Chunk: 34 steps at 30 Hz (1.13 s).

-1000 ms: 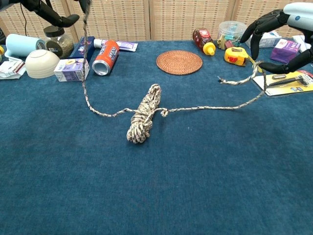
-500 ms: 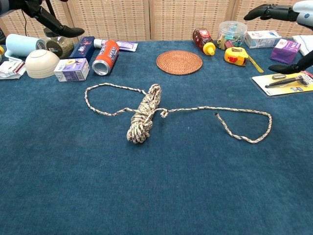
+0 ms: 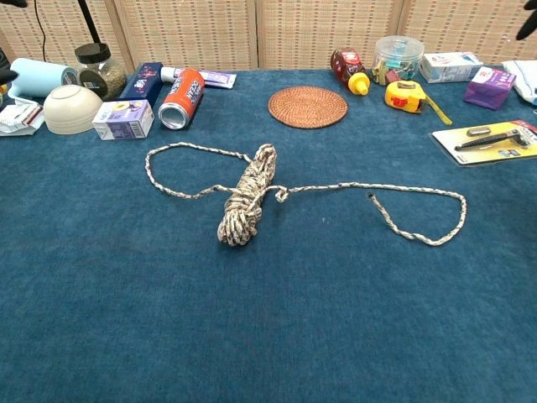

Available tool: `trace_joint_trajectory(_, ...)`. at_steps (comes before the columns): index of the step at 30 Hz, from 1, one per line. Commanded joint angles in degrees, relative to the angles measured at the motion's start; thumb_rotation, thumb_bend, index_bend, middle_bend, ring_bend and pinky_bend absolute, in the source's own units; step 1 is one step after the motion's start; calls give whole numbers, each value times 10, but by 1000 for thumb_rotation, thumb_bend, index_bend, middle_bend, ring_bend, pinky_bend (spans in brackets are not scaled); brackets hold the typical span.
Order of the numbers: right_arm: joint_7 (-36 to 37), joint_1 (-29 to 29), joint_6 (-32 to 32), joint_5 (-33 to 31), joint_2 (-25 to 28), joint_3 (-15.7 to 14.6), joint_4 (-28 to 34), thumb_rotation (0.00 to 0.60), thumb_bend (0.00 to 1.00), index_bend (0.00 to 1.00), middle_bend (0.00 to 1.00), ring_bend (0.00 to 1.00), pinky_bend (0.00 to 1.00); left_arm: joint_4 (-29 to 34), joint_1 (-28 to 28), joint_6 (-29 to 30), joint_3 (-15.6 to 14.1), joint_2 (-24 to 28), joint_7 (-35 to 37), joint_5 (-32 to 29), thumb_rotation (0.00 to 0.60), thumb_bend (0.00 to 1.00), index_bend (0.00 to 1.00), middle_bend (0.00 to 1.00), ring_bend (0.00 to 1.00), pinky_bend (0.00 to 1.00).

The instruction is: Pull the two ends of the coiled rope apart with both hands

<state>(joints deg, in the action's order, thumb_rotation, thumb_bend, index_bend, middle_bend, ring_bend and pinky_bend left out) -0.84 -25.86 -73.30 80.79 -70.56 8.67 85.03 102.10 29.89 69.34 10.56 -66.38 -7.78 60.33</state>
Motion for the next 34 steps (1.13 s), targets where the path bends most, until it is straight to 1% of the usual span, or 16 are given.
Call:
trace_joint_trajectory(1,-9,14,-10,-8,7,-3,2,600,349,267,117,33,0,-18,-40,39,-22,11,25,21,552,313,110,44,20,0)
trace_joint_trajectory(6,-16,40,-25,-21,25,-9,26,600,350,267,117,33,0,-35,-95,85,-40,23,67,38,551,312,128,48,20,0)
trace_joint_trajectory(11,-23,62,-47,-16,38,-16,51,600,349,276,120,35,0,-42,-139,127,-56,25,93,67,552,313,147,56,20,0)
trace_joint_trajectory(13,-24,74,-59,-12,42,-22,58,600,349,279,123,35,0,-45,-157,146,-65,24,103,83,552,313,158,61,24,0)
trace_joint_trajectory(15,-24,95,-78,-8,46,-33,69,600,349,283,128,35,0,-49,-185,177,-78,22,118,105,552,312,163,66,28,0)
trace_joint_trajectory(23,-40,143,-122,1,50,-55,94,600,349,290,135,36,0,-45,-242,219,-110,24,148,149,553,313,169,70,28,0)
trace_joint_trajectory(27,-48,160,-132,1,53,-59,103,600,349,293,138,36,0,-51,-258,227,-110,23,154,159,553,313,177,72,28,0)
trace_joint_trajectory(34,-38,171,-132,-5,50,-55,99,600,349,296,141,36,0,-44,-259,218,-99,25,147,166,554,313,179,73,28,0)
